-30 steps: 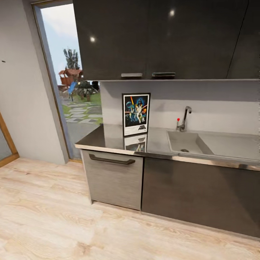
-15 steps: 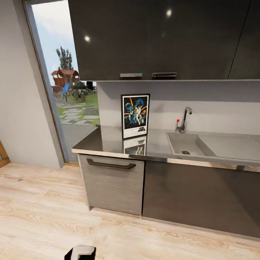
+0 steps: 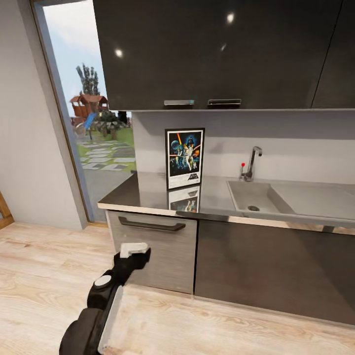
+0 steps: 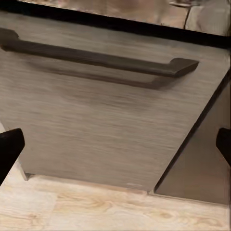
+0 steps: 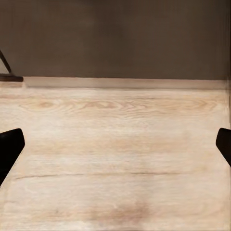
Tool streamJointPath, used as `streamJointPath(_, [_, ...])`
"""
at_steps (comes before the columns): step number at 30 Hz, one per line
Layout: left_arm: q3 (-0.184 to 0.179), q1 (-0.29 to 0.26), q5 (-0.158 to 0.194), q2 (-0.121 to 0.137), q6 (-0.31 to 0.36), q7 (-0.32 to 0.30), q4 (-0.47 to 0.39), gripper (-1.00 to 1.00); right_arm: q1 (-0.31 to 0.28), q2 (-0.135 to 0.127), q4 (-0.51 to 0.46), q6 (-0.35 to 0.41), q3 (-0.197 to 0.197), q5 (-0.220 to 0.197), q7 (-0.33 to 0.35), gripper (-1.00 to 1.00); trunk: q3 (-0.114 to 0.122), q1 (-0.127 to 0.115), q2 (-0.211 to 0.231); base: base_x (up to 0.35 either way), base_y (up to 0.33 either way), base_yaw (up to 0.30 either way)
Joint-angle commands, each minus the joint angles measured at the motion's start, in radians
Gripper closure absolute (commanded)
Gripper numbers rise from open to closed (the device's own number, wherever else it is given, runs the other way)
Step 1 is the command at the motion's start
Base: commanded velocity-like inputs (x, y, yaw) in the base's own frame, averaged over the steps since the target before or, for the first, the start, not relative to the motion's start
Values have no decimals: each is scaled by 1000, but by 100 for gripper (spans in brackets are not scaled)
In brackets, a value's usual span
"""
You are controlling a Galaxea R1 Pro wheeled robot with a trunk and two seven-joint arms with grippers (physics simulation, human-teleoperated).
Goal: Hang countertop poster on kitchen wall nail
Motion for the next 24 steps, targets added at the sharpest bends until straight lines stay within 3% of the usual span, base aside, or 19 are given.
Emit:
streamJointPath(1, [0,-79,-1,-8,28,1,31,-100,19,0,-35,-14,-4,-1,-1,-100,-1,0,-1,0,0,0])
streamJointPath(2, [-1,-388,2,-16,63,4,257,-100,160,10,-265,-32,-11,-1,-3,-100,-1,0,-1,0,0,0])
streamJointPath(5, [-1,-481,4,-16,65,5,336,-100,201,18,-328,-33,-11,0,-3,-100,-1,0,-1,0,0,0])
streamJointPath(6, [1,-539,5,-16,66,6,317,-100,225,24,-364,-33,-12,1,-3,-100,-1,0,-1,0,0,0])
streamJointPath(14, [6,-549,4,-16,66,6,283,-100,229,25,-368,-32,-12,4,-5,-100,-1,0,-1,54,0,0])
streamJointPath(24, [6,-550,4,-16,66,6,277,-100,229,25,-365,-32,-12,5,-5,-100,4,0,-1,299,16,-125])
